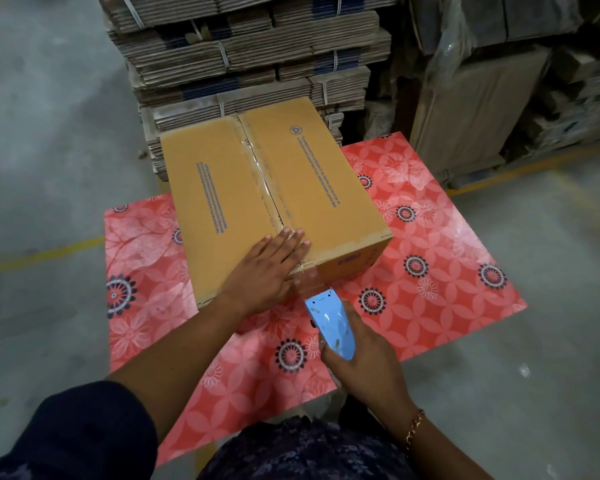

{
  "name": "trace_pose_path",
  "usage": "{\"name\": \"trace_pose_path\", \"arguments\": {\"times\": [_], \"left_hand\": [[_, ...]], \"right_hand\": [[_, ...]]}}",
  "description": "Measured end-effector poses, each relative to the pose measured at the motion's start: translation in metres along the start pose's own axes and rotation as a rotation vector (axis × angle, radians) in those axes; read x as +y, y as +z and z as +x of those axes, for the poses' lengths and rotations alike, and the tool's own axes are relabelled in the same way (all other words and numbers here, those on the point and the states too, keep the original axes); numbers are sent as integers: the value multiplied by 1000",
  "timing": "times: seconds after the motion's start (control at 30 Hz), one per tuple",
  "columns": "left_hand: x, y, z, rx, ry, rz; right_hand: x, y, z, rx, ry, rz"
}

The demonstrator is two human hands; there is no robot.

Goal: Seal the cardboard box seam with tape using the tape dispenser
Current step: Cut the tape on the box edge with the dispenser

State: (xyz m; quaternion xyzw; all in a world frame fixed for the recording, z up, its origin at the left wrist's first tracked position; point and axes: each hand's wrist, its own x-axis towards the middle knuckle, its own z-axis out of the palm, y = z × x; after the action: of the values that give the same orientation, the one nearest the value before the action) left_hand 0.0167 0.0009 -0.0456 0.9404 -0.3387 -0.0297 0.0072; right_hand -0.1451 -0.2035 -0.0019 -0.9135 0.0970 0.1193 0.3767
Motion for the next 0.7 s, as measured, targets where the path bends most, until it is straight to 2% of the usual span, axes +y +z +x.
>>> {"name": "trace_pose_path", "arguments": {"times": [0.4,0.47,0.7], "left_hand": [[0,2,1,-9,-10,2],[0,1,1,2,-10,4],[3,1,1,24,-30,11]], "right_hand": [[-14,-31,-7,-123,28,-197],[-16,-32,3,-153,29,-288],[-46,-47,66,-406,58,-461]]}}
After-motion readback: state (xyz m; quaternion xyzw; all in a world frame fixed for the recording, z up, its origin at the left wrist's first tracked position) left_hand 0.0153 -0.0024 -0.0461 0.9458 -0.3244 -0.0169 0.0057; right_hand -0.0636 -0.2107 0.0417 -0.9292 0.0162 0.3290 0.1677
